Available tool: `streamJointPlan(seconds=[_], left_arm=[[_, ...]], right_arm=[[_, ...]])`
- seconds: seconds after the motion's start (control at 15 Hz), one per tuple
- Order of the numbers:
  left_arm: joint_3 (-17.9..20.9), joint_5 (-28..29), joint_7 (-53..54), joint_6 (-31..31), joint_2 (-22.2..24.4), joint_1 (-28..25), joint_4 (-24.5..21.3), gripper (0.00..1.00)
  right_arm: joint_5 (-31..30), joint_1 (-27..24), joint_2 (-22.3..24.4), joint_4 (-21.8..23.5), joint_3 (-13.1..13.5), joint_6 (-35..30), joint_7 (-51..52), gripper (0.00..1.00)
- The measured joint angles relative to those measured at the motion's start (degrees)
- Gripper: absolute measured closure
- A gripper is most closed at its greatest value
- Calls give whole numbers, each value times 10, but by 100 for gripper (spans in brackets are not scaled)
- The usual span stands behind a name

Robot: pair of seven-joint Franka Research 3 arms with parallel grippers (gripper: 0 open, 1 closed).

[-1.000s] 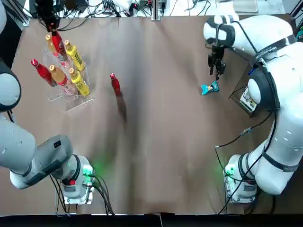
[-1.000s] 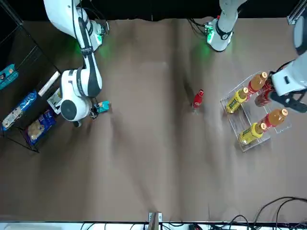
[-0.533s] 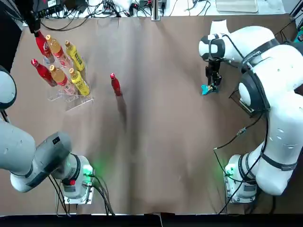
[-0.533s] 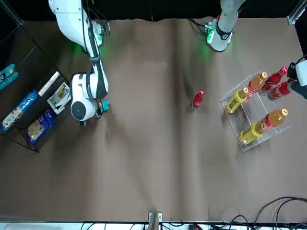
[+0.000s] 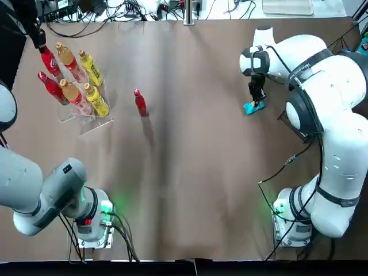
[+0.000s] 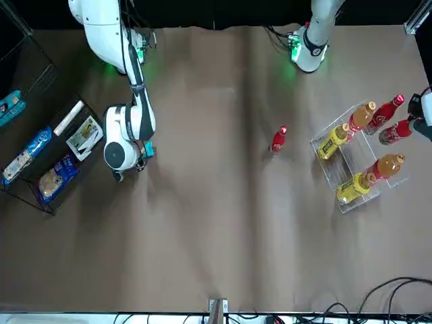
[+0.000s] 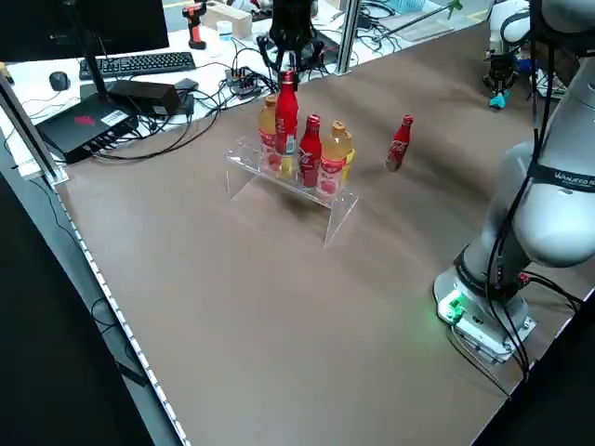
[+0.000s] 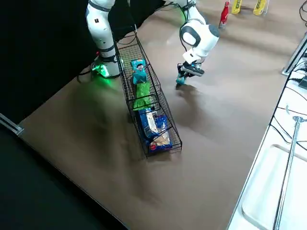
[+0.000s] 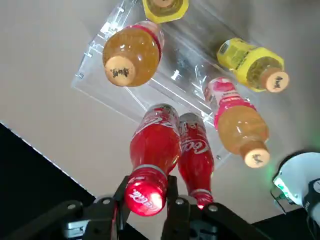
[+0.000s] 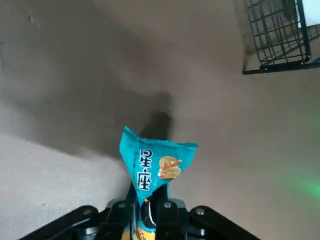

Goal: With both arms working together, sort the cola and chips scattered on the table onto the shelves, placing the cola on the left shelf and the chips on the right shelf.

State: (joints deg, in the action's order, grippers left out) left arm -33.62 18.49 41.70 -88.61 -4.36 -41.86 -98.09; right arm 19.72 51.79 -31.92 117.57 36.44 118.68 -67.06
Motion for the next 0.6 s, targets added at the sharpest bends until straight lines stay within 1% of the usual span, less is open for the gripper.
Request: streamJointPlan(seconds=[0.07,0.13,0.2,0.33,0.4,0.47,0.6], left_arm=[[0,0,0,-13,0,-5,-11,69],[0,1,0,-33,0,-13,-28,69],[0,1,0,-41,0,-16,-36,69],[1,2,0,-58,0,-24,-51,69],[1,2,0,-68,0,-29,-59,69],[0,2,0,-77,0,-33,-66,69],[1,3,0,-90,1,-40,-76,69]], right_arm=[[0,0,0,-2,0,0,0,84],[1,-1,0,-16,2,2,0,84],[0,-1,0,-30,7,-2,0,84],[-14,-1,1,-74,31,-38,6,84],[-33,-1,2,-106,48,-75,21,84],[-49,-1,4,-149,68,-131,42,84],[-62,-4,10,-241,115,-265,98,84]])
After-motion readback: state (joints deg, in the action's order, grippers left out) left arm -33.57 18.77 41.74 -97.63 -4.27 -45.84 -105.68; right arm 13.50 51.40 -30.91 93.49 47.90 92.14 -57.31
